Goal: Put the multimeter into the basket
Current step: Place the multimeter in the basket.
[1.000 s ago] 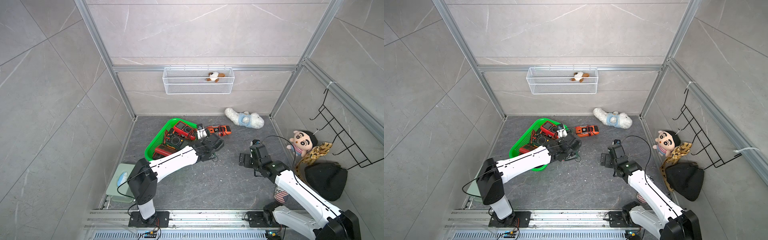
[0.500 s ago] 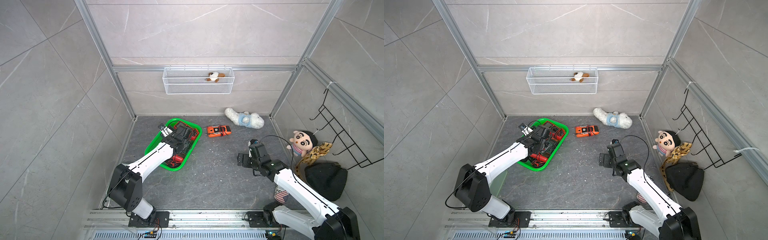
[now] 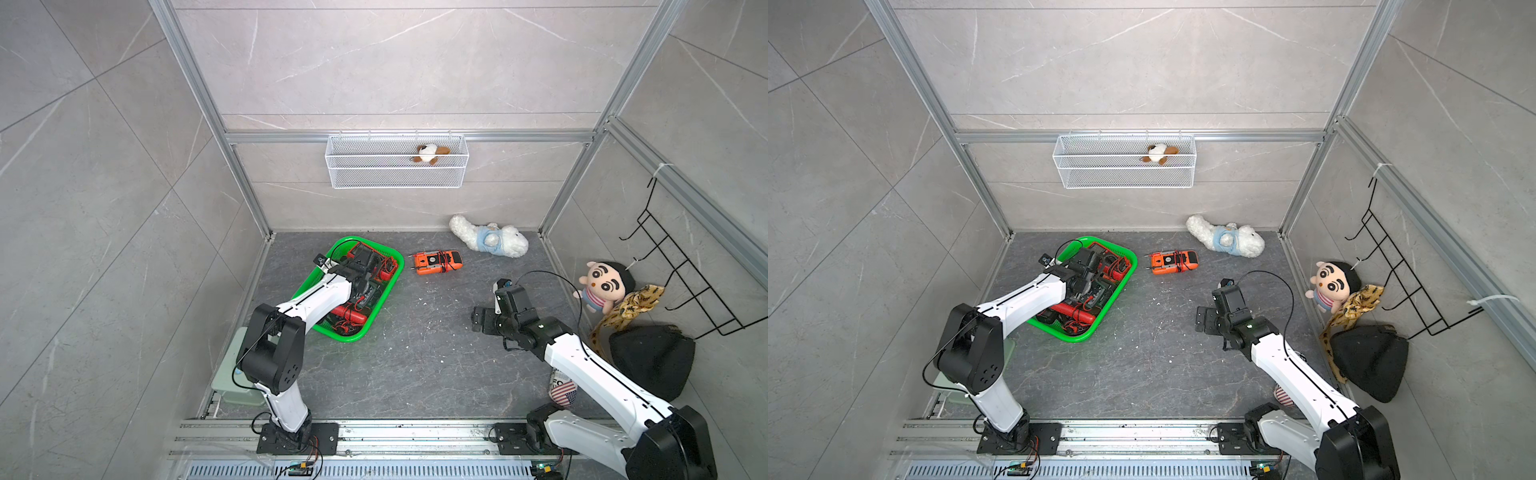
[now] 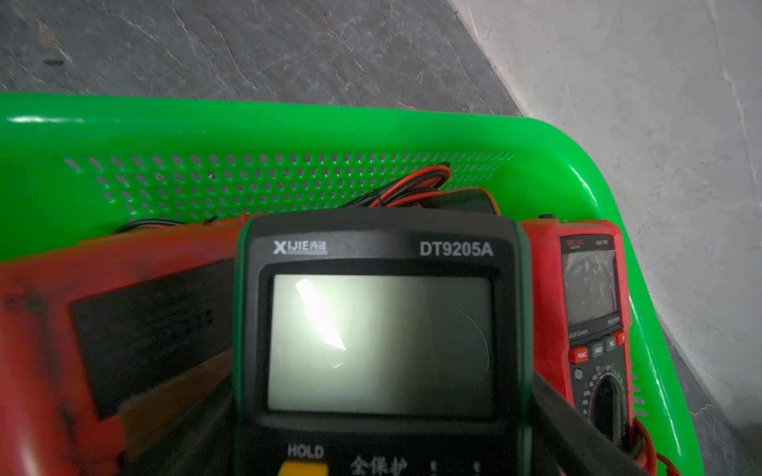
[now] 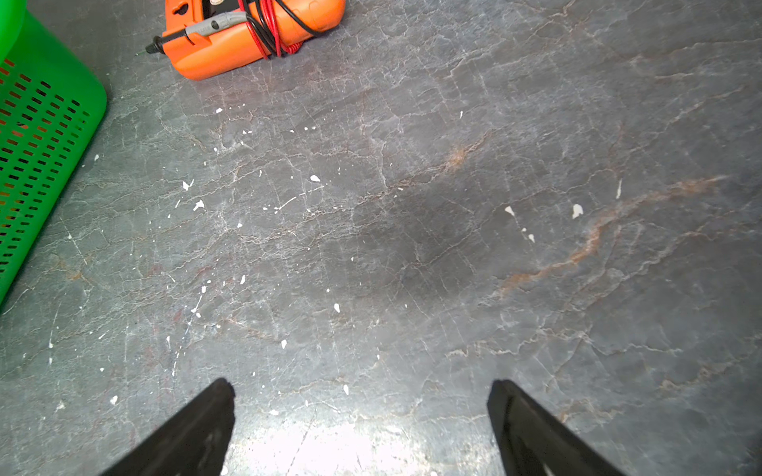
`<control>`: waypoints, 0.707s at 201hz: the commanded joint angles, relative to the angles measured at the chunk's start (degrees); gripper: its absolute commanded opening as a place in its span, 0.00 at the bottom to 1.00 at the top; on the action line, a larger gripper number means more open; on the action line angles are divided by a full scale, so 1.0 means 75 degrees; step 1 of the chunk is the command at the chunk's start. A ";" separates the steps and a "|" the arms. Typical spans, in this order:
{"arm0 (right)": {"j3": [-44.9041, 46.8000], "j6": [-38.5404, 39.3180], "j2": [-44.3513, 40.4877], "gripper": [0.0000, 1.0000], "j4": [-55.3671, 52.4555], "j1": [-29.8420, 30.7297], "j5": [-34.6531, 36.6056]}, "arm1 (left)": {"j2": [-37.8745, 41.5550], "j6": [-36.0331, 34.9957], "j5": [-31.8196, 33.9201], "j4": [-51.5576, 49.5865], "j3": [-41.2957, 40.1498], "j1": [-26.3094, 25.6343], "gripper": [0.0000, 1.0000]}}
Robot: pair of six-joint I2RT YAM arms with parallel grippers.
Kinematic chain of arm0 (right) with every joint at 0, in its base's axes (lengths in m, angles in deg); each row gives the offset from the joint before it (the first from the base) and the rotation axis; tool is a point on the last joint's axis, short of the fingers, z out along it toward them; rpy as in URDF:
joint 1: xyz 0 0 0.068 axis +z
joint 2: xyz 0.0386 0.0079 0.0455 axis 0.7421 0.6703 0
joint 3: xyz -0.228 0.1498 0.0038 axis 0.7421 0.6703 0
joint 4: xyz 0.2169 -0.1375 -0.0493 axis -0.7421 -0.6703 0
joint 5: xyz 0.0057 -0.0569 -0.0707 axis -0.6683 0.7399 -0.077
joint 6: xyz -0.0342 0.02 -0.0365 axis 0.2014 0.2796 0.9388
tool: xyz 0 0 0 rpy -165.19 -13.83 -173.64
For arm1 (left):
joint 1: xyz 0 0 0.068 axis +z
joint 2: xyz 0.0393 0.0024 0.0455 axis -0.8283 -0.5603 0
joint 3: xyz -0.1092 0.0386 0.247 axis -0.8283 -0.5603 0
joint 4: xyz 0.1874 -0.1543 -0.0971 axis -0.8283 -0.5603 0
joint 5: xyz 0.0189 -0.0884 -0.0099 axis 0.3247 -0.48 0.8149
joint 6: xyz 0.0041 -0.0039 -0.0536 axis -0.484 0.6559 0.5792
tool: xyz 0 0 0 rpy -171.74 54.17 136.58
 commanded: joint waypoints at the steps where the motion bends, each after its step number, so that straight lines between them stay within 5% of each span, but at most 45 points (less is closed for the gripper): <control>1: -0.0199 -0.0100 0.0059 1.00 0.0076 0.0055 -0.0061 | -0.0041 0.0337 -0.0020 -0.0034 0.0394 0.0025 0.23; 15: -0.0194 -0.0100 0.0072 1.00 0.0092 0.0047 -0.0062 | -0.0101 0.0425 -0.0064 -0.0024 0.0388 0.0031 0.37; 32: -0.0229 -0.0089 0.0151 1.00 0.0066 0.0046 -0.0080 | -0.0174 0.0466 -0.0144 -0.0009 0.0393 0.0051 0.84; 47: -0.0303 -0.0076 0.0265 1.00 0.0036 0.0047 -0.0081 | -0.0220 0.0410 -0.0266 0.0023 0.0403 0.0058 1.00; 142: -0.1640 0.0474 0.1921 1.00 0.0787 0.0007 -0.0540 | 0.0428 -0.0169 -0.0332 0.0117 0.0193 0.0064 0.98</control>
